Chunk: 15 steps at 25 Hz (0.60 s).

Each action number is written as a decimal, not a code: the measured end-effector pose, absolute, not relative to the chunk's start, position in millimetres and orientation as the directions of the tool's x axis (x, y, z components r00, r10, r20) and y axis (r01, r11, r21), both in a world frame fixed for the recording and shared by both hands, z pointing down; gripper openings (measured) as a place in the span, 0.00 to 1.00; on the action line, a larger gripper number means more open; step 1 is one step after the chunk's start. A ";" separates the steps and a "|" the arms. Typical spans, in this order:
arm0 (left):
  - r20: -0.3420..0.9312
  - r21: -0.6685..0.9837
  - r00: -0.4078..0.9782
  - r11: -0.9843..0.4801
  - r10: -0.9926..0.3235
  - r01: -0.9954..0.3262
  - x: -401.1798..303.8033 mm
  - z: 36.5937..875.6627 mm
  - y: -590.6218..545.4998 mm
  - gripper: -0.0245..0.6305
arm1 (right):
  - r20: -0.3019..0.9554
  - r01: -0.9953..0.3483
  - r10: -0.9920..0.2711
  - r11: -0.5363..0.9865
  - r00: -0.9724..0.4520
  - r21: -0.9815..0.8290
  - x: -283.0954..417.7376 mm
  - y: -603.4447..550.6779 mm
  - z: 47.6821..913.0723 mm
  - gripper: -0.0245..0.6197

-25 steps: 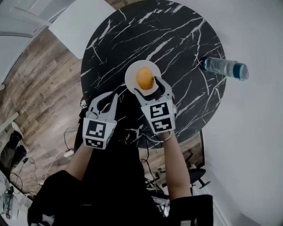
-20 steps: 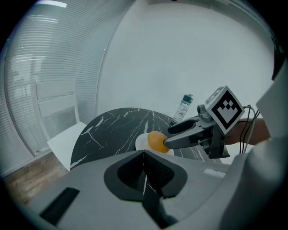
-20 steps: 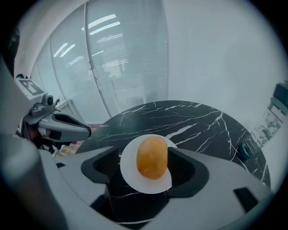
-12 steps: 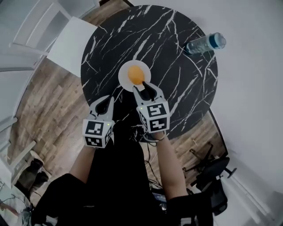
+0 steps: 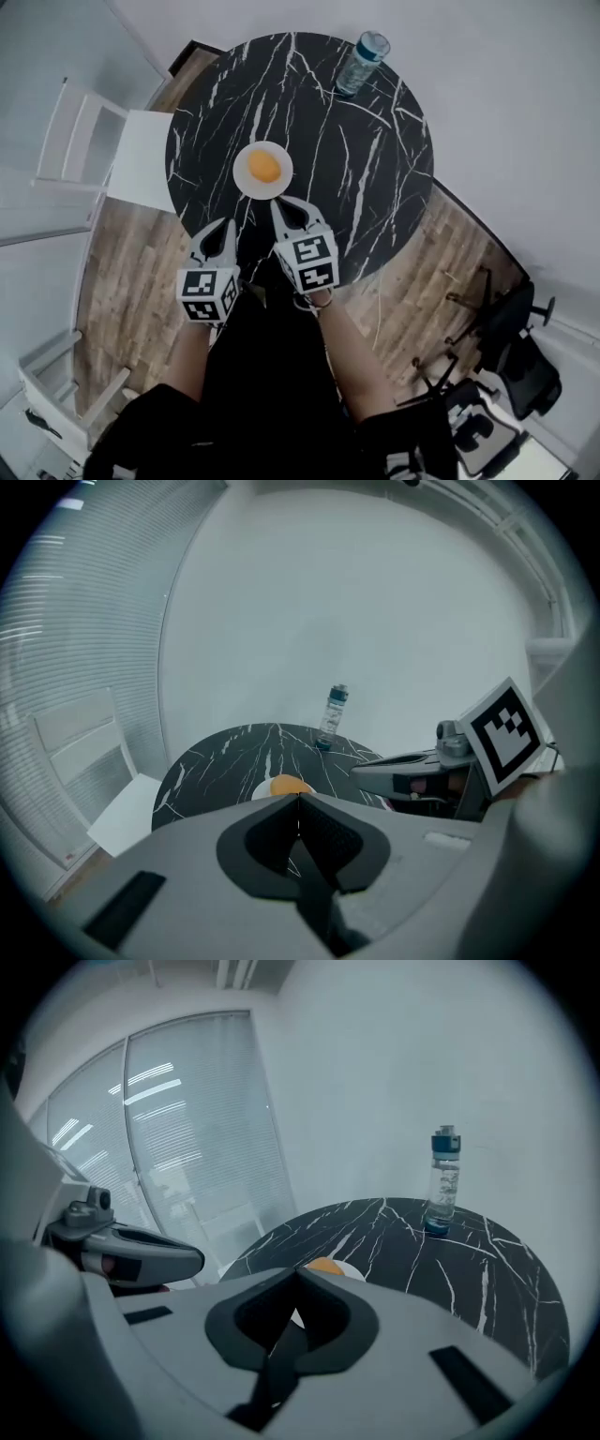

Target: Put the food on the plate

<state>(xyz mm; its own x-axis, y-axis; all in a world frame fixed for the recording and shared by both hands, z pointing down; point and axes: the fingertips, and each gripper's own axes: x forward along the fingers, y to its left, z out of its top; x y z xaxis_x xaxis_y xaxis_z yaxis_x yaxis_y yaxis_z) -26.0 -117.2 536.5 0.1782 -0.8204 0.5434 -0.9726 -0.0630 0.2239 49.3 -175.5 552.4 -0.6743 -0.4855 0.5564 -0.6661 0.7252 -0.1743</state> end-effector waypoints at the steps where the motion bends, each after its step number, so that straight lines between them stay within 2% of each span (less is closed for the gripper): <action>1: 0.542 0.218 0.179 -0.068 -0.821 -0.974 -27.4 534.1 -115.8 0.04 | 0.543 -0.675 -0.504 0.719 -0.672 -0.168 51.1 -172.3 546.1 0.03; 15: 0.432 0.153 0.242 -0.194 -0.869 -0.969 -31.4 450.4 -95.1 0.04 | 0.306 -0.787 -0.737 0.612 -0.603 -0.077 82.0 -122.1 428.2 0.03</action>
<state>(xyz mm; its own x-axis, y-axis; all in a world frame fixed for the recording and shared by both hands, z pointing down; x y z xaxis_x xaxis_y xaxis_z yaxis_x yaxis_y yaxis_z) -31.4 -95.1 450.4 0.2417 -0.8688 0.4322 -0.9691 -0.1935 0.1531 82.0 -122.1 428.2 -0.6031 -0.7366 0.3062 -0.7870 0.6121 -0.0775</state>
